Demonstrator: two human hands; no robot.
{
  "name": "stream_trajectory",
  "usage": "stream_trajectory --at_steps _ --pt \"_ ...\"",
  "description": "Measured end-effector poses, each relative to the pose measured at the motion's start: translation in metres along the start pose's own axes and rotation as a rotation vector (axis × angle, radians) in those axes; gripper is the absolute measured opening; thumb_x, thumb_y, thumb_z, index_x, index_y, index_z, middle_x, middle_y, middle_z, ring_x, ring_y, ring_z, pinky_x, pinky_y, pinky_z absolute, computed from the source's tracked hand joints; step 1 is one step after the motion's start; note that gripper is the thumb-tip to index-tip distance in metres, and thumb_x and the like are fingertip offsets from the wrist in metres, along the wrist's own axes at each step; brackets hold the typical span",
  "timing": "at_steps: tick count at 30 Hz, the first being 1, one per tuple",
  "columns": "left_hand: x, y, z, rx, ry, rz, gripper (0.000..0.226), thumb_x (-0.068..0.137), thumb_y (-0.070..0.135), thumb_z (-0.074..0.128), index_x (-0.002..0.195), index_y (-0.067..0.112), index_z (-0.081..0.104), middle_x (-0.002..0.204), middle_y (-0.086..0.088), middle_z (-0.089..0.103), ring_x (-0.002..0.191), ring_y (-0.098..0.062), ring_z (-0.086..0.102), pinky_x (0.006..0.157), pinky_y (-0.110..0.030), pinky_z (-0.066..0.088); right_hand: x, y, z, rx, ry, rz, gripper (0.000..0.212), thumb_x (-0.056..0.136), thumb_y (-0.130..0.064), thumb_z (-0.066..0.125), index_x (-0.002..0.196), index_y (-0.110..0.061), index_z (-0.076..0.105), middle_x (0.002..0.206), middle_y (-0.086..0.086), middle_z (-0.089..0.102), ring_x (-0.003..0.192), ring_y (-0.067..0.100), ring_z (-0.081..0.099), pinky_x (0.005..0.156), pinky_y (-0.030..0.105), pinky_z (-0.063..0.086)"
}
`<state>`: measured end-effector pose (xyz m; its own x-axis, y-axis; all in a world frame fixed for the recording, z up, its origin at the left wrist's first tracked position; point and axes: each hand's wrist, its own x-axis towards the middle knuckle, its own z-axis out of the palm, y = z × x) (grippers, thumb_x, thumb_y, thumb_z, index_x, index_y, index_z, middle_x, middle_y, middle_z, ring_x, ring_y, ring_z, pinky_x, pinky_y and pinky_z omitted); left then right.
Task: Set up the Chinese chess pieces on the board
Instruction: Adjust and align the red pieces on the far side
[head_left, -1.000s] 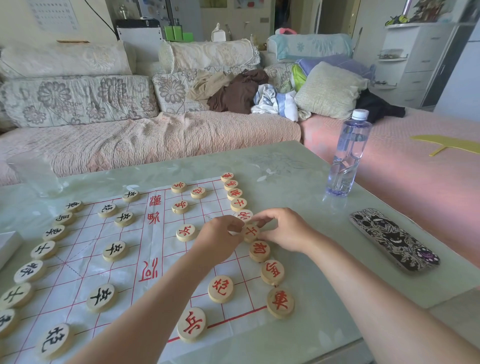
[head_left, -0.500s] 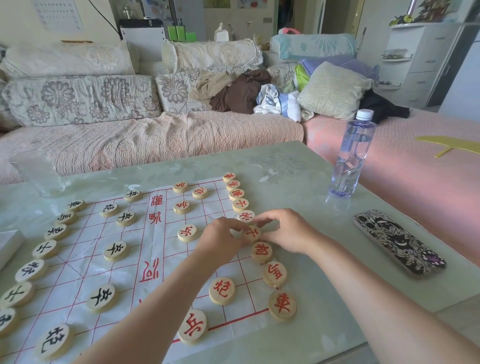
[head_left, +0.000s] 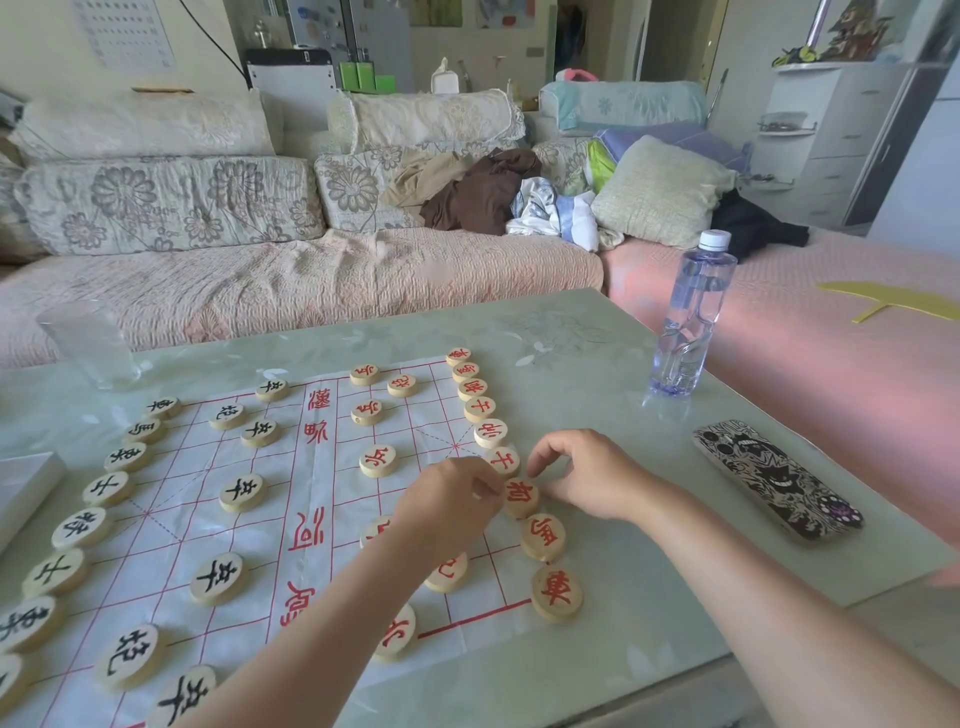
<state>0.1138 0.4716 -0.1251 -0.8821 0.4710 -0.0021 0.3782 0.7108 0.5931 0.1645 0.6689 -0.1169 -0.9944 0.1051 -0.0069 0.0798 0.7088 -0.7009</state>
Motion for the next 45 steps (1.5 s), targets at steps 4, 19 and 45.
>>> stream_trajectory --at_steps 4,19,45 --pt "-0.003 0.002 0.003 -0.045 0.019 -0.017 0.016 0.085 0.024 0.063 0.095 0.036 0.070 0.091 0.018 0.069 0.087 -0.006 0.063 0.080 -0.031 0.056 -0.004 -0.002 0.003 0.020 -0.027 -0.029 0.029 0.080 -0.002 0.071 0.092 -0.028 0.073 0.092 -0.011 0.071 0.053 -0.016 0.052 0.053 0.002 0.035" --pt "-0.010 0.002 0.005 -0.127 0.036 -0.006 0.023 0.087 0.022 0.063 0.106 0.034 0.065 0.100 0.020 0.066 0.091 -0.005 0.062 0.084 -0.026 0.054 -0.006 0.001 0.004 0.040 -0.021 -0.016 0.037 0.072 -0.027 0.089 0.099 -0.044 0.071 0.095 -0.015 0.071 0.080 0.004 0.065 0.076 0.032 0.056" --pt "-0.010 0.002 0.003 -0.051 0.022 -0.014 0.030 0.084 0.026 0.067 0.111 0.037 0.063 0.104 0.022 0.062 0.088 -0.004 0.059 0.077 -0.025 0.053 0.000 0.006 0.007 0.096 -0.049 -0.015 0.041 0.074 -0.023 0.088 0.110 -0.037 0.073 0.098 -0.017 0.073 0.087 -0.002 0.065 0.083 0.021 0.052"
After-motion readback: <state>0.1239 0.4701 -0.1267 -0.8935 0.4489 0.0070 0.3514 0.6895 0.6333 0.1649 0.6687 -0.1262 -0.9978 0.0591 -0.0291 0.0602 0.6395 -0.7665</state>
